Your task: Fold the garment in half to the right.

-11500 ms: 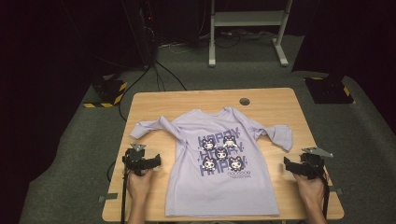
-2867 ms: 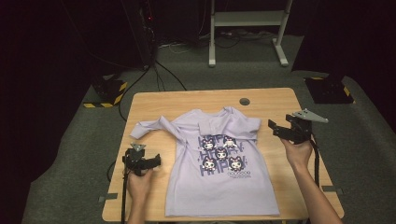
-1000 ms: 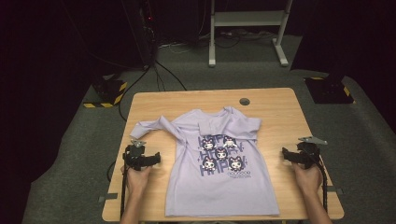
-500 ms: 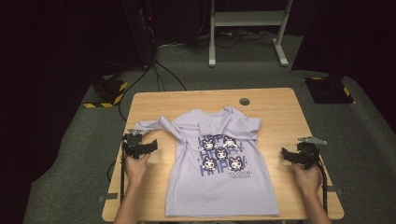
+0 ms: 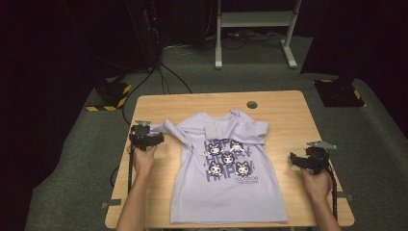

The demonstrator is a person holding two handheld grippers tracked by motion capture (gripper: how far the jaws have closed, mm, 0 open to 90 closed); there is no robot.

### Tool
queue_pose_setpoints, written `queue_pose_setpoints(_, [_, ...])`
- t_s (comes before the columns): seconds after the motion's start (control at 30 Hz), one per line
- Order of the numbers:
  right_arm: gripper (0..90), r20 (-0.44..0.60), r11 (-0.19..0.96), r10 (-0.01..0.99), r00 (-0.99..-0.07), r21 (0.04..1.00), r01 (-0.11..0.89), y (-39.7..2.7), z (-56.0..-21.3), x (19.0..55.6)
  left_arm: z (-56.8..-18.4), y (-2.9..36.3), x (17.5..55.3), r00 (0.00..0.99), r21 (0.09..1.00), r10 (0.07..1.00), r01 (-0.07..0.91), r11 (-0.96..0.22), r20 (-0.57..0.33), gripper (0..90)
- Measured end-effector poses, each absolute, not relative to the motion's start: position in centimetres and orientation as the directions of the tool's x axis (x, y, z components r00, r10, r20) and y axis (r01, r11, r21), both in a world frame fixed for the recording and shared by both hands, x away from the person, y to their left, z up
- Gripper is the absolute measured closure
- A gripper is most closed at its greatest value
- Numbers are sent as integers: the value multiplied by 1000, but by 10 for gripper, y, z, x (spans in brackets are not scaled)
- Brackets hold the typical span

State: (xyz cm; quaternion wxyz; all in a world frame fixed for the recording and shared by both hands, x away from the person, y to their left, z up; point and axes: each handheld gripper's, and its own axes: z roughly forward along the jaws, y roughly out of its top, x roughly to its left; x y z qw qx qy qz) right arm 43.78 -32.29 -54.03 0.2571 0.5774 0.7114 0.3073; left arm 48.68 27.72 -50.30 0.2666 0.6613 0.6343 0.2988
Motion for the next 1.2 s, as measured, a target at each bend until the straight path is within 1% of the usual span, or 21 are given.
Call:
queue_pose_setpoints(0.23, [134,-10,145,979,-202,734,664,-323,-540,438,-511,284,506,-23,708,998,705,-30,65,237])
queue_pose_setpoints(0.43, [135,-11,149,978,-207,735,662,-322,-540,438,-518,290,513,-67,709,998,704,36,17,329])
queue_pose_setpoints(0.5, [134,-11,149,978,-208,735,662,-322,-540,438,-521,291,514,-71,702,997,712,33,25,359])
queue_pose_setpoints(0.63, [135,-11,149,978,-208,735,662,-322,-540,438,-524,291,515,-69,697,997,717,26,34,451])
queue_pose_setpoints(0.87, [134,-11,150,978,-209,734,662,-322,-540,438,-527,291,517,-54,683,997,730,1,55,668])
queue_pose_setpoints(0.93, [134,-11,150,978,-210,734,662,-322,-540,437,-527,291,518,-53,677,996,736,-6,66,712])
queue_pose_setpoints(1.07, [134,-11,151,978,-210,734,662,-322,-540,437,-526,291,519,-58,677,996,736,-3,67,755])
queue_pose_setpoints(1.2, [134,-11,151,978,-210,734,662,-322,-540,437,-524,286,517,-47,700,997,714,-6,57,774])
